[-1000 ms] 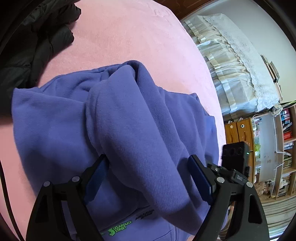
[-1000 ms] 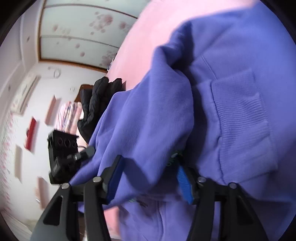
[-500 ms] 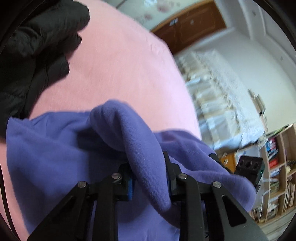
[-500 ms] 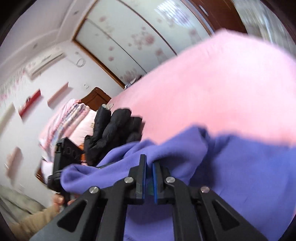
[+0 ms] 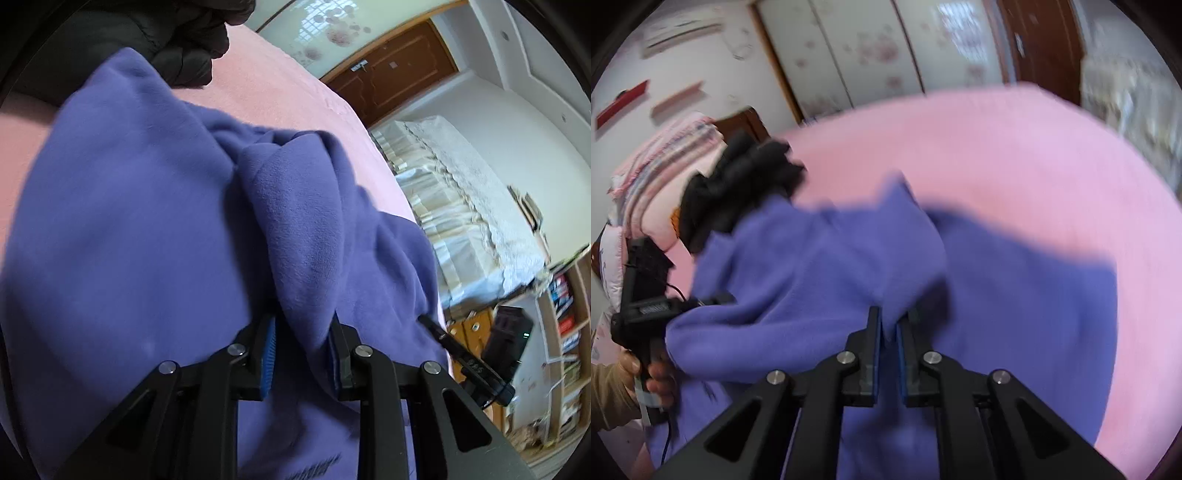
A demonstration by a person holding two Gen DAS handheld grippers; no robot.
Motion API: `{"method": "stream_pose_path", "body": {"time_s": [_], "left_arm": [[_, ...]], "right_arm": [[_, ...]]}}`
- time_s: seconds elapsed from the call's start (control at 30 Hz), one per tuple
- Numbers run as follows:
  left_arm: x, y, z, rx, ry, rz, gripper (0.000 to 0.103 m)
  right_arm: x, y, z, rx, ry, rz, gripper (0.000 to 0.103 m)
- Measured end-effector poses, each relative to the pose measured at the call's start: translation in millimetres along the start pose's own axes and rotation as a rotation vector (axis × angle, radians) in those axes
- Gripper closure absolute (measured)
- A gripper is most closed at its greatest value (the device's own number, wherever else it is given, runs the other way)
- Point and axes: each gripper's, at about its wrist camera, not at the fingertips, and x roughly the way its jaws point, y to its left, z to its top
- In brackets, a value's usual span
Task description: Fold large clothes
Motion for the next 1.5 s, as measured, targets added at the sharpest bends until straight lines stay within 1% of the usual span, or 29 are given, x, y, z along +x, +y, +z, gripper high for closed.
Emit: {"method": "stream_pose_path", "body": {"time_s": [0.07,0.17,0.23,0.3,0.37,0.4,0.43,0.47,0.5,0.53,0.6,0.7,0.77,0.8,0.83,0.87,0.9,0.93,0.97,1.0,1.13,1.23,1.3,1.4,1.47,1.5], "left_arm": [[-5,0,-4,0.003,0.009,0.007,0.081],[-7,0,-2,-0.007,0.017,0.027,0.084],[-12,5,1,-0.017,0.026,0.031,0.084],[-15,-1,2,-0.013,0.036,0.038,0.082],[-18,-4,3,-0.027,0.055,0.030,0.069],[-20,-5,5,-0.042,0.062,0.027,0.065],[-22,-4,8,-0.048,0.062,0.026,0.058],[-26,-7,11,-0.052,0.044,0.030,0.054],[-29,-8,14,-0.048,0.026,0.038,0.052],[-34,-9,19,-0.046,0.008,0.042,0.047],[-36,-9,30,-0.051,-0.020,0.053,0.046],[-30,-7,44,-0.072,-0.029,0.051,0.043],[-16,-8,52,-0.085,-0.007,0.069,0.043],[-17,0,55,-0.088,0.003,0.079,0.043],[-12,1,56,-0.090,0.011,0.093,0.045],[-6,0,57,-0.081,0.012,0.122,0.060],[-2,-1,58,-0.069,0.013,0.134,0.076],[2,-5,58,-0.032,0.020,0.172,0.094],[3,-8,57,-0.012,0.013,0.212,0.096],[1,-10,54,0.002,-0.004,0.239,0.097],[-10,-4,39,-0.020,-0.047,0.281,0.098],[-10,1,26,0.004,-0.040,0.308,0.098],[-11,1,23,0.001,-0.044,0.308,0.098],[-15,5,26,-0.014,-0.035,0.306,0.092],[-23,-2,26,-0.004,-0.033,0.318,0.072],[-27,-5,26,0.003,-0.038,0.316,0.067]], "right_arm": [[-2,-4,-15,0.020,0.026,-0.025,0.096],[-8,-12,-27,0.070,0.035,-0.056,0.096],[-13,-17,-30,0.117,0.030,-0.047,0.096],[-19,-22,-31,0.159,0.038,-0.033,0.095],[-25,-22,-30,0.194,0.038,-0.001,0.095],[-30,-22,-29,0.213,0.034,0.023,0.095],[-33,-17,-25,0.227,0.027,0.039,0.093],[-38,-15,-23,0.235,0.016,0.057,0.092],[-42,-11,-19,0.235,-0.002,0.071,0.086],[-44,-7,-17,0.229,-0.015,0.075,0.078],[-47,3,-10,0.210,-0.046,0.083,0.072],[-42,10,-2,0.194,-0.061,0.077,0.071],[-31,11,3,0.203,-0.051,0.049,0.071],[-24,10,5,0.218,-0.044,0.037,0.071],[-17,9,6,0.237,-0.038,0.028,0.071],[-12,8,6,0.253,-0.040,0.031,0.071],[-8,7,5,0.268,-0.042,0.033,0.073],[-5,6,4,0.274,-0.040,0.027,0.089],[-4,5,2,0.274,-0.042,0.011,0.099],[-3,5,0,0.271,-0.039,-0.020,0.099],[-2,-5,-15,0.298,-0.015,-0.059,0.100],[-1,0,-22,0.270,0.009,-0.077,0.100],[2,2,-25,0.264,0.029,-0.100,0.102],[3,-1,-27,0.287,0.042,-0.109,0.102],[-5,0,-26,0.305,0.039,-0.099,0.102],[-11,0,-25,0.319,0.033,-0.091,0.101]]}}
